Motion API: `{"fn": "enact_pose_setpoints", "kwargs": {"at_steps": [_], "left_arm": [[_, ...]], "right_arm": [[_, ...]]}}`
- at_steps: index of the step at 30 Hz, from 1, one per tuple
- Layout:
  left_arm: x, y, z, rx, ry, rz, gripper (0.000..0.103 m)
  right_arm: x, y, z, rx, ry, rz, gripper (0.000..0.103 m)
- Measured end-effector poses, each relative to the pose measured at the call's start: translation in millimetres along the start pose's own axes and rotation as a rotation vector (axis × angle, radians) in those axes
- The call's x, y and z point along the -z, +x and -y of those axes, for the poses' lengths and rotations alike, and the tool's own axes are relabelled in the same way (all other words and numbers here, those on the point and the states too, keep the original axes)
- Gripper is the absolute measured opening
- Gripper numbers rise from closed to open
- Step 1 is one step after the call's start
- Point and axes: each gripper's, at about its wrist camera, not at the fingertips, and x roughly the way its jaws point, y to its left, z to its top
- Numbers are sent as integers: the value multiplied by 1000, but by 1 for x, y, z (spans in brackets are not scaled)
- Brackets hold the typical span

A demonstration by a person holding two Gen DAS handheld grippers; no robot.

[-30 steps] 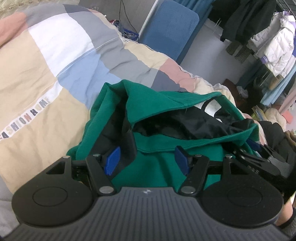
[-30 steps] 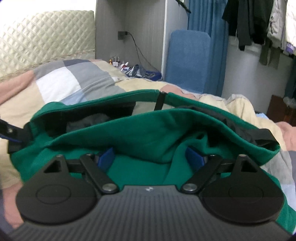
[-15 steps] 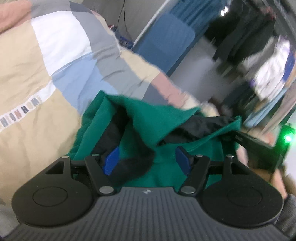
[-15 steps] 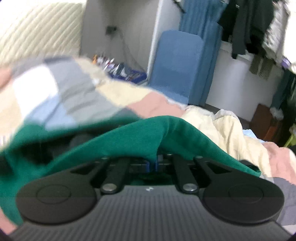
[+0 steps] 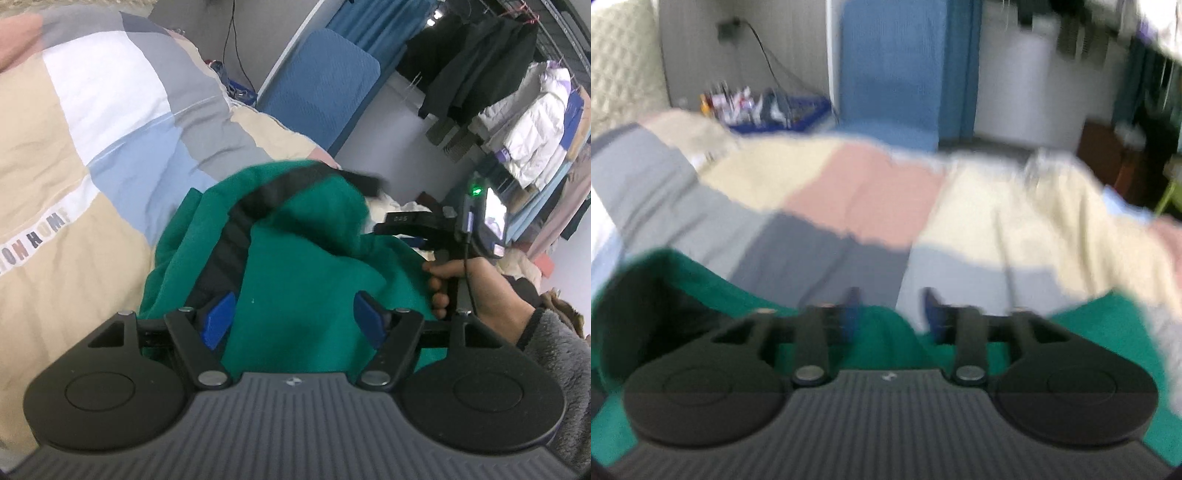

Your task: Fold large clothes

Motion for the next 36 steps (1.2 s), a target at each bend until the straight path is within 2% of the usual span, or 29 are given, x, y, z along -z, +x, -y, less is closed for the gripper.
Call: {"fn": "enact_pose_setpoints", "kwargs": {"at_steps": [4,8,11,12,14,18,21,23,26,30,31,33,34,35,36], "left_arm": [[-1,14,-3,-13,14,-7,75],[-6,20,-9,-47,29,1,75],[-11,21,-15,-58,4,5,75],[-12,19,-16,-69,1,8,75],[-15,16,-17,-102,2,25,75],[-20,10,-23,-173,-28,58,75],[-24,12,-27,-206,-49,53,75],[-24,17,-29,-216,-68,34,75],[-22,25,-29,-234,-54,16,74],[-17,38,-27,-254,-31,-15,74],[-16,41,-27,-261,-32,-22,74],[-13,48,-27,-290,-19,-27,73],[-12,50,-25,-300,-10,-26,68],[-11,51,-25,-312,-10,-18,65],[-11,52,-25,-316,-11,-15,57]], "right_arm": [[7,7,12,-39,78,-20,56],[7,-26,31,-112,149,31,57],[11,-59,45,-126,109,84,57],[15,-72,54,-111,94,109,58],[25,-92,76,-69,99,145,67],[57,-112,137,62,182,175,70],[89,-116,188,66,380,172,80],[104,-109,211,52,468,123,80],[115,-99,227,34,502,87,80],[117,-82,232,-77,513,58,79],[118,-77,229,-112,503,41,78],[120,-68,224,-130,463,15,67],[119,-66,221,-120,440,10,49],[118,-67,218,-98,416,13,39],[116,-70,214,-71,396,27,20]]}}
